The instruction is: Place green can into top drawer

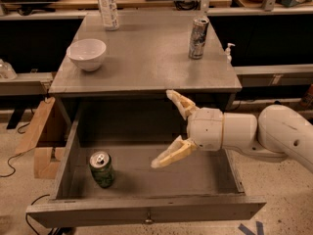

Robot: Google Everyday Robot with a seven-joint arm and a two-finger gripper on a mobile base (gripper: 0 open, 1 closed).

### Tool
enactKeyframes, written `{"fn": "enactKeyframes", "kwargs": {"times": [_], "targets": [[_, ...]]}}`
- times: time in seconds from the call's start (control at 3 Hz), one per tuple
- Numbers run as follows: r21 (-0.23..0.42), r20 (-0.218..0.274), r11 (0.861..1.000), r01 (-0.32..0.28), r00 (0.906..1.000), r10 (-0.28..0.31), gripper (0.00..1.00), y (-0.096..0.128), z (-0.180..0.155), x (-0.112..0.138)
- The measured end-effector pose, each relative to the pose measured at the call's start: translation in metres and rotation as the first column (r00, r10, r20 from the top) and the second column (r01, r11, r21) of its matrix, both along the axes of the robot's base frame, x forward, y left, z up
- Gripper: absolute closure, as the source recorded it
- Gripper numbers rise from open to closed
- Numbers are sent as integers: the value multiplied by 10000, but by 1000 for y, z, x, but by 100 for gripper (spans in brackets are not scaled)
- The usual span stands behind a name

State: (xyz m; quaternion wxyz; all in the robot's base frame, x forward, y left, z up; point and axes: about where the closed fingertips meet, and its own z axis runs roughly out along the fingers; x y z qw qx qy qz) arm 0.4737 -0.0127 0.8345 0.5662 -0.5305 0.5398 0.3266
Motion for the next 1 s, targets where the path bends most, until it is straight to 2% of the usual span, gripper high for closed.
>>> {"fn": "enactKeyframes", "kwargs": {"times": [0.33, 0.67, 1.0], "targets": [[-375, -84, 9977, 559, 9984, -562, 0, -26, 7, 26], [-990, -69, 9831, 1541, 9878, -1555, 0, -88, 29, 60], [-1733, 236, 9410, 2906, 9564, -2910, 0, -169, 69, 89]]}}
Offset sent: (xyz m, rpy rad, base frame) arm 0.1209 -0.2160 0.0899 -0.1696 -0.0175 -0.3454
